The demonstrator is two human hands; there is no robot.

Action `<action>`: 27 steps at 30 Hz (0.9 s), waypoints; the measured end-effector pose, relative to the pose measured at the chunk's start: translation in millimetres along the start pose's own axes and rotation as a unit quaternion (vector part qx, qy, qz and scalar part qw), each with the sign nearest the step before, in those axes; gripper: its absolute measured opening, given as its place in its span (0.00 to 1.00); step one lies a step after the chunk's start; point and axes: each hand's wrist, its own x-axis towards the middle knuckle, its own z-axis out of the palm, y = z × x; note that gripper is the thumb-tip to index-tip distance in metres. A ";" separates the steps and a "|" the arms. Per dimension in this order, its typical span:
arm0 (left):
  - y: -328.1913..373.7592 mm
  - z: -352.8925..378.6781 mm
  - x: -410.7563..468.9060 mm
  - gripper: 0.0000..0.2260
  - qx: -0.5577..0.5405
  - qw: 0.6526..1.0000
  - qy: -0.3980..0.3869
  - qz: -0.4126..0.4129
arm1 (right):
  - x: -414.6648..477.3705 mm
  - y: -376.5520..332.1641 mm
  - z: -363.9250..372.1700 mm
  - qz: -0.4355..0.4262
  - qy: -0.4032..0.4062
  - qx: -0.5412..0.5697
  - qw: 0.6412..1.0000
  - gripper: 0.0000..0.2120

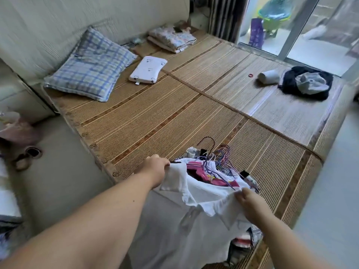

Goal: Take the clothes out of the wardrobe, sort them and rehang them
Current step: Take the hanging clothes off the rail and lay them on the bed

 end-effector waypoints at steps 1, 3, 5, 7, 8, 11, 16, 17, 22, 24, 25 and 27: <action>2.0 1.5 7.9 0.14 0.002 1.000 0.001 -0.003 | 9.5 -0.4 1.4 0.002 -0.005 -0.009 1.000 0.08; 3.8 5.7 23.1 0.12 0.004 1.000 0.000 -0.012 | 27.3 0.1 4.5 0.005 -0.019 -0.023 1.000 0.09; 1.0 11.7 32.0 0.15 -0.008 1.000 -0.011 -0.026 | 40.7 0.2 10.7 0.009 -0.022 -0.011 1.000 0.11; -3.3 20.4 31.0 0.22 -0.027 0.998 -0.031 -0.039 | 47.2 -2.1 17.9 -0.001 -0.026 0.012 1.000 0.14; -5.6 25.9 27.9 0.25 -0.034 0.998 -0.041 -0.042 | 48.9 -4.7 21.6 -0.010 -0.035 0.005 0.999 0.16; -14.2 37.8 8.8 0.30 -0.047 0.996 -0.061 -0.044 | 49.0 -24.6 31.4 -0.067 -0.062 -0.059 0.994 0.25; -41.7 15.1 -36.0 0.30 -0.079 0.993 -0.038 -0.080 | 32.3 -118.4 40.5 -0.212 -0.089 -0.095 0.969 0.28; -51.6 2.1 -47.4 0.30 -0.090 0.992 -0.023 -0.091 | 24.8 -146.8 41.1 -0.257 -0.085 -0.094 0.958 0.27; -116.2 -76.9 -115.9 0.30 -0.101 0.980 0.117 -0.125 | -37.2 -299.4 49.0 -0.465 -0.069 -0.080 0.879 0.25; -149.6 -110.1 -151.4 0.30 -0.087 0.970 0.179 -0.142 | -74.0 -360.8 57.6 -0.537 -0.061 -0.082 0.838 0.25; -168.5 -126.5 -170.5 0.30 -0.079 0.963 0.208 -0.151 | -93.5 -391.2 63.4 -0.569 -0.055 -0.084 0.816 0.25; -202.5 -153.1 -205.9 0.31 -0.062 0.952 0.244 -0.174 | -131.1 -443.0 73.5 -0.625 -0.043 -0.095 0.774 0.25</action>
